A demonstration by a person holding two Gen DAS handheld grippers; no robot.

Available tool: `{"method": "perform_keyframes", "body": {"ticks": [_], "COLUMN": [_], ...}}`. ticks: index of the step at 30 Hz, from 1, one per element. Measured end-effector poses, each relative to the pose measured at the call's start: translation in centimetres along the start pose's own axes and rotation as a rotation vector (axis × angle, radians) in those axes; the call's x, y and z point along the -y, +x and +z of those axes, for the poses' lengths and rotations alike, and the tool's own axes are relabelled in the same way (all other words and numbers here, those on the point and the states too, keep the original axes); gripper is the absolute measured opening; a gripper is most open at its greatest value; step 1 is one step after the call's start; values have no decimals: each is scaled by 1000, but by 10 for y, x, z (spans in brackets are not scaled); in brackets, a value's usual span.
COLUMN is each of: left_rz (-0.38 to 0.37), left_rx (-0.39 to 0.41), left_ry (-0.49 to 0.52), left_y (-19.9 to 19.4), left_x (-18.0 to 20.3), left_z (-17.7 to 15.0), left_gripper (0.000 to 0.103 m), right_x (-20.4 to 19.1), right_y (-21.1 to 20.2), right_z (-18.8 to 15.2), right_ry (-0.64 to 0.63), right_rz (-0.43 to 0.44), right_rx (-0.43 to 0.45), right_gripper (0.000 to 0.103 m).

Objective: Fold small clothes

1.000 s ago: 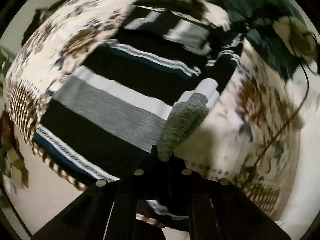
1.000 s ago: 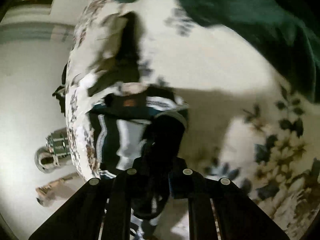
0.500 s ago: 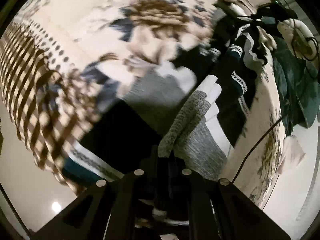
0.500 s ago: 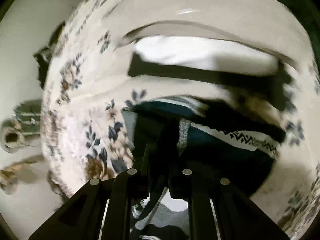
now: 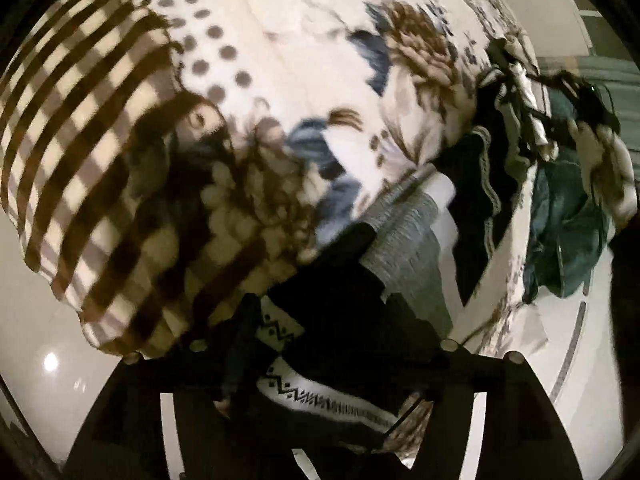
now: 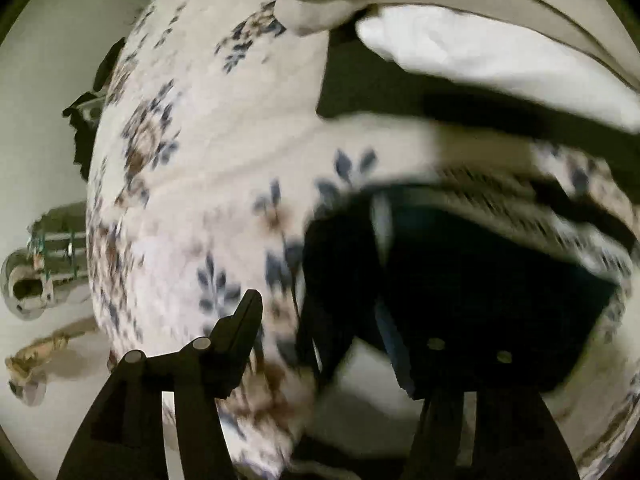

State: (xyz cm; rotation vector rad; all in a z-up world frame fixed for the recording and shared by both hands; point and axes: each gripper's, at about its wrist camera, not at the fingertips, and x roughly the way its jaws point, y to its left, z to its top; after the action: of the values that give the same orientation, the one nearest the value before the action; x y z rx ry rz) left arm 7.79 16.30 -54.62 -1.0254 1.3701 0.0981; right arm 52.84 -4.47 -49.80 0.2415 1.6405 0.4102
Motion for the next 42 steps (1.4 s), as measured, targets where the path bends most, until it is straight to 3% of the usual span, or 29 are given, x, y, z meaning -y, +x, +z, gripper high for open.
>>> {"method": "perform_keyframes", "body": {"ticks": [5, 8, 12, 15, 17, 18, 23, 28, 31, 33, 34, 35, 36, 38, 39, 42], "left_rz": [123, 218, 238, 269, 246, 222, 104, 86, 107, 144, 167, 173, 180, 157, 151, 120], "left_rx": [-79, -82, -118, -116, -69, -40, 84, 149, 117, 39, 25, 12, 7, 69, 97, 114], "left_ry": [80, 125, 77, 87, 125, 154, 364, 605, 699, 765, 787, 814, 835, 875, 874, 781], "left_y": [30, 37, 24, 1, -19, -27, -18, 51, 99, 147, 159, 169, 177, 168, 160, 147], "left_x": [5, 2, -3, 13, 41, 59, 176, 290, 336, 358, 362, 363, 366, 361, 353, 331], "left_z": [-7, -18, -26, -21, -5, 8, 109, 214, 262, 293, 297, 300, 304, 302, 302, 321], "left_gripper": [60, 34, 34, 41, 61, 65, 67, 67, 67, 67, 58, 3, 5, 5, 5, 5], "right_x": [43, 84, 121, 130, 138, 146, 187, 217, 232, 240, 245, 249, 255, 262, 263, 259], "right_y": [-17, 1, 52, 69, 58, 44, -7, -43, -52, -47, -44, -40, -36, -28, -26, -32], "right_z": [-118, -198, -296, -329, -327, -319, -263, -178, -127, -101, -90, -82, -76, -68, -66, -62], "right_ry": [-24, 63, 163, 184, 208, 237, 340, 402, 439, 467, 495, 521, 557, 606, 611, 595], "right_rz": [-90, -75, -13, 36, 77, 103, 138, 113, 135, 129, 138, 154, 178, 252, 258, 186], "right_rx": [-36, -122, -265, -271, -205, -143, 60, 223, 277, 294, 299, 298, 298, 314, 313, 364], "right_gripper": [61, 61, 61, 61, 61, 61, 61, 61, 61, 61, 61, 61, 59, 34, 13, 8]}}
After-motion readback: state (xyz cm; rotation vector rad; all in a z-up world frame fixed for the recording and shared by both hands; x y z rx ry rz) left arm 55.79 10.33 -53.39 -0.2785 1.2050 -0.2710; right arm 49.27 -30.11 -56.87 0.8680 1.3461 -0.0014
